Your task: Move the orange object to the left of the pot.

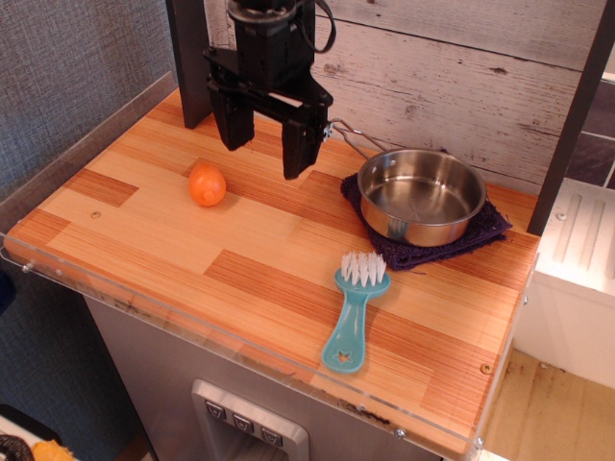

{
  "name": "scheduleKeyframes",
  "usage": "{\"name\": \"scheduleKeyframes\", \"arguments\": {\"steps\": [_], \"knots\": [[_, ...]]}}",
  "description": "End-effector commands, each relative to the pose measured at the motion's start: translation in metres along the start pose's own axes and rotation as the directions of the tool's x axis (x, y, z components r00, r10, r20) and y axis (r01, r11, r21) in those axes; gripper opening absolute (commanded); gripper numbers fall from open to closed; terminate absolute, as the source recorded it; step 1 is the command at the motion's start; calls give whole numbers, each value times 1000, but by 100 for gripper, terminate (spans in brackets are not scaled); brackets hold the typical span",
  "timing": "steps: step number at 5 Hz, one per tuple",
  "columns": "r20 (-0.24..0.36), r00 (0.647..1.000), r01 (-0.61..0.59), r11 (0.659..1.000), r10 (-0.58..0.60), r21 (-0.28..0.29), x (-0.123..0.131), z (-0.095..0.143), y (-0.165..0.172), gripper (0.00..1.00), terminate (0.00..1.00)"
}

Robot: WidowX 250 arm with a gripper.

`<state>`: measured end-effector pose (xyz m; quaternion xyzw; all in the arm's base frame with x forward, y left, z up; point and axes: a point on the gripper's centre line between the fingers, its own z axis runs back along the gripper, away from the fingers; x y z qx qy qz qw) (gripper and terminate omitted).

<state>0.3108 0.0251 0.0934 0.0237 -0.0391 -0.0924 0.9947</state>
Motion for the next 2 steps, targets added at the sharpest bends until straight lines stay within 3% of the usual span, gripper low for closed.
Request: {"name": "scheduleKeyframes", "arguments": {"steps": [1,2], "knots": [[42,999,-7,1000,6,8,-1,17,-2,100,0],[42,999,-7,1000,6,8,-1,17,-2,100,100]]}}
